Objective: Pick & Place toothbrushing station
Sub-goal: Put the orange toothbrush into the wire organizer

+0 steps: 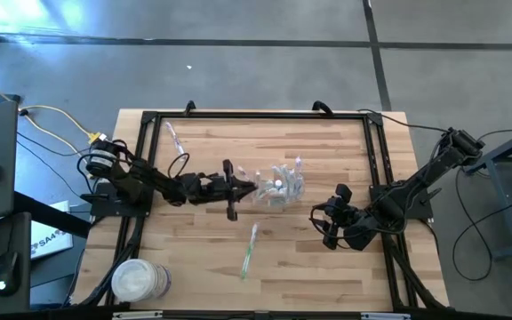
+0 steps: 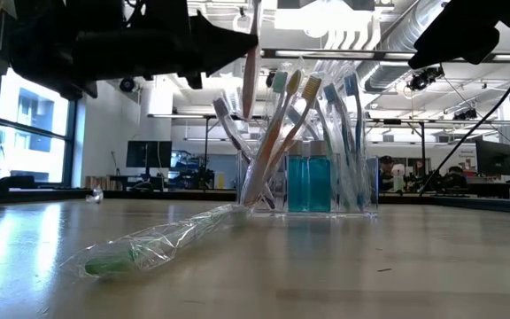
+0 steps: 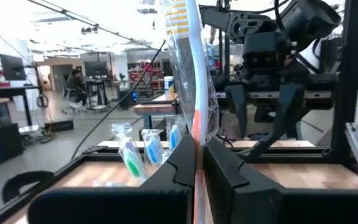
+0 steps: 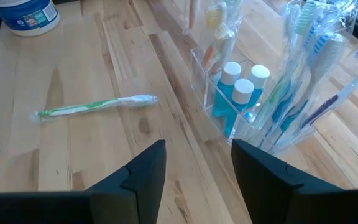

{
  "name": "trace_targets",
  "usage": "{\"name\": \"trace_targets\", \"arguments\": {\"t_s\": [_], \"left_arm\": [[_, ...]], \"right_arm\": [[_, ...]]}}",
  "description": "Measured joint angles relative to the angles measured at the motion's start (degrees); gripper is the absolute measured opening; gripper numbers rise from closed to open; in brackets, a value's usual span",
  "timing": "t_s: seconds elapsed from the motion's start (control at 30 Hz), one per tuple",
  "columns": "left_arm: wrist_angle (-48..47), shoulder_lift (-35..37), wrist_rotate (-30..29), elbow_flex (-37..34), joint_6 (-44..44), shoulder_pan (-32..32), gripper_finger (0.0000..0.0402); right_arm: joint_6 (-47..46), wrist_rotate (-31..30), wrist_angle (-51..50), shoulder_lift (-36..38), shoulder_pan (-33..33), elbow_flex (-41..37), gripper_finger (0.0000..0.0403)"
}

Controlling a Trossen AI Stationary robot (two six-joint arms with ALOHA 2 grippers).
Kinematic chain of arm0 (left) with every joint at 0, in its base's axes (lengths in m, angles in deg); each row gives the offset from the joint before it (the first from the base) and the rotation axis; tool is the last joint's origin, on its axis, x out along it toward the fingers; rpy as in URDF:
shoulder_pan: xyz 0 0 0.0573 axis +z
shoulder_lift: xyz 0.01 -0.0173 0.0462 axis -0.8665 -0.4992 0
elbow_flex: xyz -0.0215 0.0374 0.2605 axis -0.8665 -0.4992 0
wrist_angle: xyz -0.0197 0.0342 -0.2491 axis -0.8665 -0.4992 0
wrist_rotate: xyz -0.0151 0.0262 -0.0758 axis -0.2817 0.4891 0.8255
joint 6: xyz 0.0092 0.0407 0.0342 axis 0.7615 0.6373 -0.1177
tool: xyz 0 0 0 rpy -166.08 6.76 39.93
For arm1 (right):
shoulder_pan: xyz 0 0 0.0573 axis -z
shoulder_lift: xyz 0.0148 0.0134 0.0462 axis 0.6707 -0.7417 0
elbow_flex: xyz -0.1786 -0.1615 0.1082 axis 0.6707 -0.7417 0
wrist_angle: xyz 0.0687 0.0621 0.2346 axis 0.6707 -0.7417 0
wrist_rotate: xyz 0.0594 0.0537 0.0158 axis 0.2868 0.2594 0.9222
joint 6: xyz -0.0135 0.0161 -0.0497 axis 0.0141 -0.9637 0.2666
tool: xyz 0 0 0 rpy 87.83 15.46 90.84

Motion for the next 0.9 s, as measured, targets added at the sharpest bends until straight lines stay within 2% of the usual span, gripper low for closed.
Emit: {"name": "trace_targets", "arguments": {"t_s": [0.17,0.3,0.5,0.9], "left_arm": [[-0.35,-0.75,-3.43,0.10,-1.26,0.14,0.0007],[2.01,-3.50,-3.93,0.28,-3.41,1.38,0.0009],[7.34,-9.45,-2.53,1.65,-3.87,2.33,0.0013],[7.42,-15.93,0.24,1.91,-6.53,2.59,0.0011]], "right_arm": [[0.04,0.00,-0.02,0.00,0.00,0.00,0.0175],[0.04,0.00,-0.02,0.00,0.00,0.00,0.0175],[0.05,0.00,-0.02,0.00,0.00,0.00,0.0175],[0.05,0.22,-0.11,0.00,0.00,0.00,0.0175]]}}
